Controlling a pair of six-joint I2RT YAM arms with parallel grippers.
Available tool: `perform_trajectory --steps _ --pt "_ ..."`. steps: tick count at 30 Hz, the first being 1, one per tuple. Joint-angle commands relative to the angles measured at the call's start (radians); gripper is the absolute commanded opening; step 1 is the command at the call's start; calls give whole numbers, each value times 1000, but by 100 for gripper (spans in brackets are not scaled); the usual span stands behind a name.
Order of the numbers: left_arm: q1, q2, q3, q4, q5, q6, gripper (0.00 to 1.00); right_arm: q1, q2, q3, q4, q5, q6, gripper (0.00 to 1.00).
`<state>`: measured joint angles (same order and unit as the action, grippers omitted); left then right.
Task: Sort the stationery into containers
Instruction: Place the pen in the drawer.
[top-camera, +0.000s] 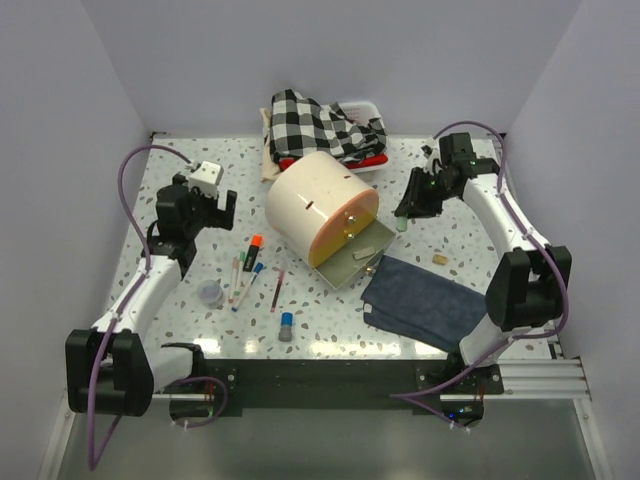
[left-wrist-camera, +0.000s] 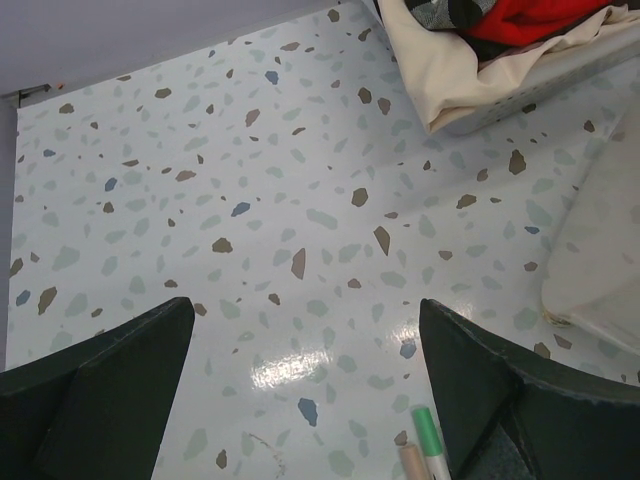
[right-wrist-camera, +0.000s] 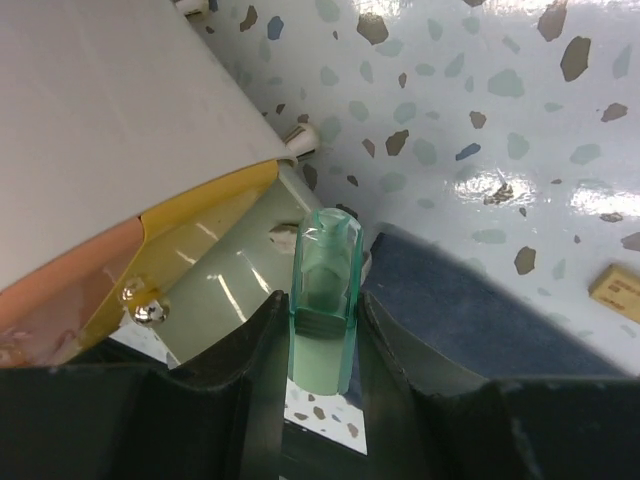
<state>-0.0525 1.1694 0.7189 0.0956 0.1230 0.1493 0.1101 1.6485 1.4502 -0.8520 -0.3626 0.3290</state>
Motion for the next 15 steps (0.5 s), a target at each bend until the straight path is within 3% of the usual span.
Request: perform_trajectory --steps 1,15 --pt "9 -50 11 21 -2 -1 100 23 33 28 36 -84 96 10" --pt "22 -103 -24 0 -10 9 100 114 100 18 10 -121 107 12"
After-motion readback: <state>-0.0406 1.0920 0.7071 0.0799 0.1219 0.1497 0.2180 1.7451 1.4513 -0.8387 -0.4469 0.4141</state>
